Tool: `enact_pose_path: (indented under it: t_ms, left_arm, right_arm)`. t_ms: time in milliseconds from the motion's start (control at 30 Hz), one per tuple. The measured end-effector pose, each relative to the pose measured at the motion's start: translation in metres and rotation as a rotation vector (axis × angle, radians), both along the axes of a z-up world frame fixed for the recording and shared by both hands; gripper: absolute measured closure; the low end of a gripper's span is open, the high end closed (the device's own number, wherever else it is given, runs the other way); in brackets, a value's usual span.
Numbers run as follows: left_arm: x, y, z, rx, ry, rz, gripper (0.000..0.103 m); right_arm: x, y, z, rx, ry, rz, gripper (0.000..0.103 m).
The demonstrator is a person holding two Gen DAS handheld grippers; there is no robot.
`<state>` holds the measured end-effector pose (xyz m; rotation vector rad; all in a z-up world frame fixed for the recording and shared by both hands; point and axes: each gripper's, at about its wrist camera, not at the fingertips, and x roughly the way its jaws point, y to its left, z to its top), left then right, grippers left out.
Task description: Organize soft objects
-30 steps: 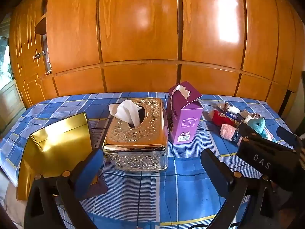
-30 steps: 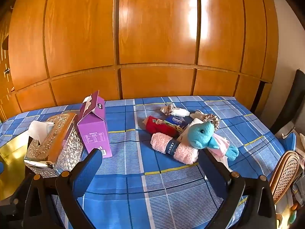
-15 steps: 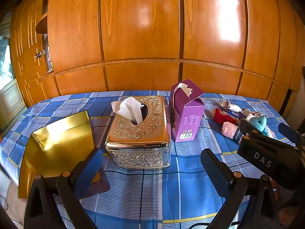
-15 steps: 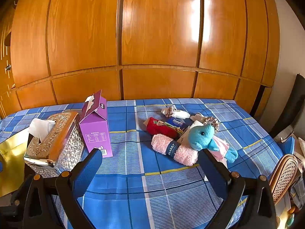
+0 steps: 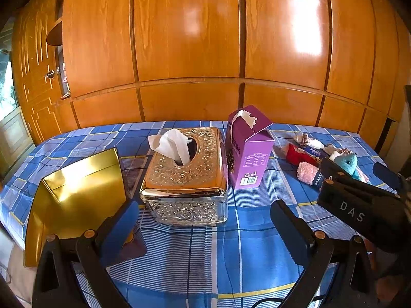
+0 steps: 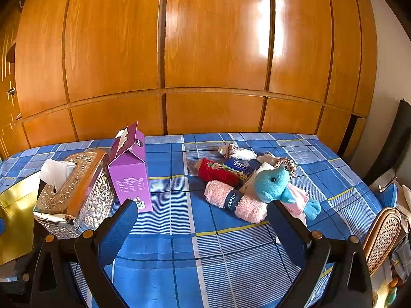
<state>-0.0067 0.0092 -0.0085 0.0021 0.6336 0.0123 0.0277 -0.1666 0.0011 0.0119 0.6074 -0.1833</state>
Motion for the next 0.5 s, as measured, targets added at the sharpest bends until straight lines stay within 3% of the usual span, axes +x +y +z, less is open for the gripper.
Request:
enact_pose_path:
  t_ms: [500]
  left_arm:
    - [-0.0028,-0.0014,0.0011,-0.005,0.0,-0.005,0.0]
  right_arm:
    - [-0.0002,0.0014,-0.0011,0.004,0.006,0.001,0.0]
